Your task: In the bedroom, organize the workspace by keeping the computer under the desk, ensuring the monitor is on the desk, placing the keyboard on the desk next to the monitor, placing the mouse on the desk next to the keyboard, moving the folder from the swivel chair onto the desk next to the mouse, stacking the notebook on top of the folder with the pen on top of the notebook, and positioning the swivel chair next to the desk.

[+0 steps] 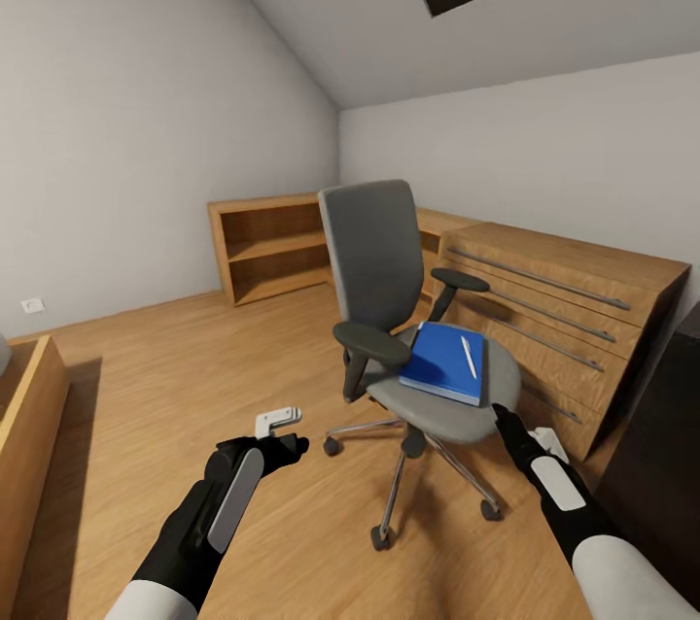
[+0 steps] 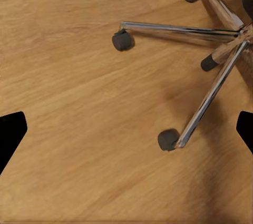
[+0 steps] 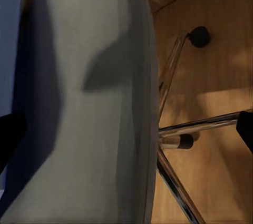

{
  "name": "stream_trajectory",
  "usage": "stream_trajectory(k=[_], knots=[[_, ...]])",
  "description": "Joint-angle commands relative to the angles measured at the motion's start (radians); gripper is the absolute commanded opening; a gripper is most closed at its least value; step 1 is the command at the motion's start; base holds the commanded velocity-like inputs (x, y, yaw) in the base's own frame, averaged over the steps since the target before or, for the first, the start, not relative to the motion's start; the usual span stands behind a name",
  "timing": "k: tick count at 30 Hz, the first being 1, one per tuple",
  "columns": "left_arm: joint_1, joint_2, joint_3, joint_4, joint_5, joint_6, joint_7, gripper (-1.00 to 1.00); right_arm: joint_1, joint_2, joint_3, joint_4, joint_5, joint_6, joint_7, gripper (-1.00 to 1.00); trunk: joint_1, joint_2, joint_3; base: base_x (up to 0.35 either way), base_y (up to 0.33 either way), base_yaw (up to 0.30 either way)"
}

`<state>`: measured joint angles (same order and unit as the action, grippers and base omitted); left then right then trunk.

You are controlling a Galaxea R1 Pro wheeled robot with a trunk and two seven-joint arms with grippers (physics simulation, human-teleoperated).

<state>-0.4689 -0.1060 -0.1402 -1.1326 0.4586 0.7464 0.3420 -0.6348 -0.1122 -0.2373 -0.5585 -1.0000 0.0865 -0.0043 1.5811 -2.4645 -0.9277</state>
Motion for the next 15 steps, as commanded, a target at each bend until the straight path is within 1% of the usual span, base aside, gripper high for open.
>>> stream_trajectory(k=[1,6,12,15], knots=[[-0.001,0.0,-0.001,-0.001,0.011,0.002,0.01,1.0,0.0,0.001,-0.003,-0.001,-0.007,0.006,0.0,1.0,0.0,0.0,-0.001,-0.016,0.0,0.0],[-0.001,0.0,-0.001,-0.001,0.011,0.002,0.009,1.0,0.0,0.001,-0.002,-0.002,-0.006,0.006,0.0,1.0,0.0,0.0,-0.001,-0.046,0.0,0.0],[-0.001,0.0,-0.001,-0.001,0.011,0.002,0.009,1.0,0.0,0.007,-0.003,-0.002,-0.006,0.006,-0.001,1.0,0.0,0.0,-0.001,-0.228,0.0,0.0],[-0.001,0.0,-0.001,-0.001,0.011,0.002,0.009,1.0,0.0,0.009,-0.003,-0.003,-0.006,0.005,0.0,1.0,0.0,0.0,-0.001,-0.124,0.0,0.0]])
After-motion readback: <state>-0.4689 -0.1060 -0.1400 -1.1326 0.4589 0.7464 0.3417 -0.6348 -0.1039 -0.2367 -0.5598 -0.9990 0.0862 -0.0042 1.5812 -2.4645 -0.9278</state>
